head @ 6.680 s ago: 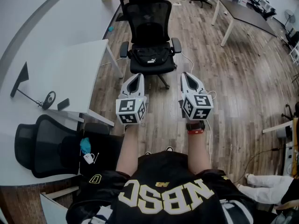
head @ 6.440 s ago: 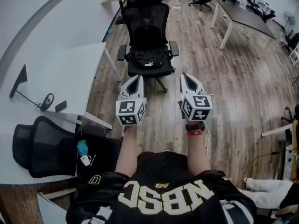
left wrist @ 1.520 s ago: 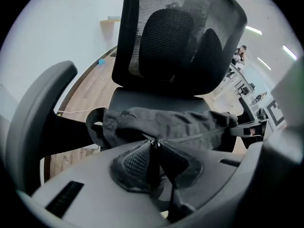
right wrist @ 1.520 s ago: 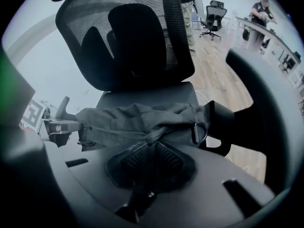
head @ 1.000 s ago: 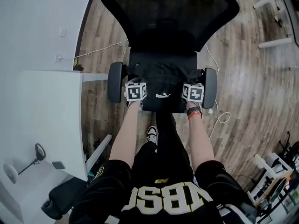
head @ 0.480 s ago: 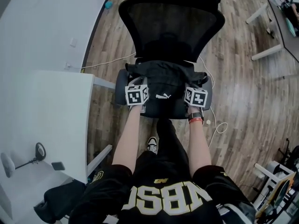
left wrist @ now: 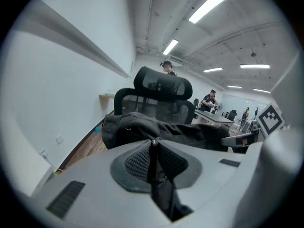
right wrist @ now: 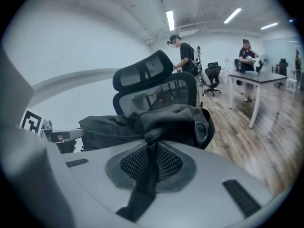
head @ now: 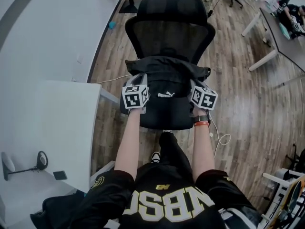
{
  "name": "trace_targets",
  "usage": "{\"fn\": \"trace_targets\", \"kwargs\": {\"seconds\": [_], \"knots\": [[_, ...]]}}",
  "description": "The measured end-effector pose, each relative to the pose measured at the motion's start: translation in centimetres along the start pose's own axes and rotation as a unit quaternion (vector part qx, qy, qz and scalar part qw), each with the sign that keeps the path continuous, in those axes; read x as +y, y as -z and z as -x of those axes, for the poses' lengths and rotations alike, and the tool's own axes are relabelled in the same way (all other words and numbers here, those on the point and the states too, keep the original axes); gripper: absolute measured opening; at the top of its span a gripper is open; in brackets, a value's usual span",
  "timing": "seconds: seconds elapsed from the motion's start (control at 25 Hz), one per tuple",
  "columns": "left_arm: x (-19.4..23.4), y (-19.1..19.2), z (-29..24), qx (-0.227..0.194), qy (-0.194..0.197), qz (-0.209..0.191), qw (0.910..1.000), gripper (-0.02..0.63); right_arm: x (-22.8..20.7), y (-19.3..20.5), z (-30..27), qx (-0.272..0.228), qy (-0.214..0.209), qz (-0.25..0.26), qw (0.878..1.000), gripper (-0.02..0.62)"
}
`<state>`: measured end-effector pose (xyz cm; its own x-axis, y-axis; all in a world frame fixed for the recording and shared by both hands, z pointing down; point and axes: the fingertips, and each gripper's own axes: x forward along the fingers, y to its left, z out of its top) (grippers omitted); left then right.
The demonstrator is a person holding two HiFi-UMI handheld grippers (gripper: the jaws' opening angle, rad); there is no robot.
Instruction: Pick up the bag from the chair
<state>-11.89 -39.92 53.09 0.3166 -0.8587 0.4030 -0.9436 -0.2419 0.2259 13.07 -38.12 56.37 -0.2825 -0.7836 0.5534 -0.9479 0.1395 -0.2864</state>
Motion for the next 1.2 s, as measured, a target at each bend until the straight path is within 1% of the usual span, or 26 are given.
{"fn": "trace_targets", "kwargs": {"seconds": [0.24, 0.36, 0.48, 0.6, 0.76, 0.92, 1.2], "knots": [[-2.2, -7.5, 3.8, -0.075, 0.013, -0.03, 0.9966, 0.055, 2.5, -6.3, 4.7, -0.078, -0.01, 0.019, 0.997, 0.038], [-3.7, -10.6, 6.0, -0.11, 0.023, -0.032, 0.9932, 0.055, 3.1, -9.1, 7.4, -0.109, -0.02, 0.028, 0.993, 0.038], [-5.1, -13.3, 8.6, -0.146, 0.038, -0.03, 0.9881, 0.055, 4.0, -11.3, 9.8, -0.138, -0.028, 0.034, 0.989, 0.04], [-6.7, -16.0, 11.0, -0.176, 0.046, -0.051, 0.982, 0.055, 4.8, -13.3, 12.3, -0.169, -0.026, 0.055, 0.984, 0.039], [-8.4, -18.6, 13.9, -0.205, 0.048, -0.082, 0.9741, 0.054, 5.7, -14.9, 15.2, -0.197, -0.03, 0.076, 0.977, 0.039], [-9.2, -20.9, 16.3, -0.236, 0.049, -0.105, 0.9648, 0.054, 7.3, -16.9, 17.8, -0.231, -0.034, 0.095, 0.968, 0.04], [-9.8, -23.1, 19.1, -0.267, 0.04, -0.127, 0.9544, 0.054, 9.5, -19.4, 21.4, -0.272, -0.035, 0.118, 0.954, 0.04]]}}
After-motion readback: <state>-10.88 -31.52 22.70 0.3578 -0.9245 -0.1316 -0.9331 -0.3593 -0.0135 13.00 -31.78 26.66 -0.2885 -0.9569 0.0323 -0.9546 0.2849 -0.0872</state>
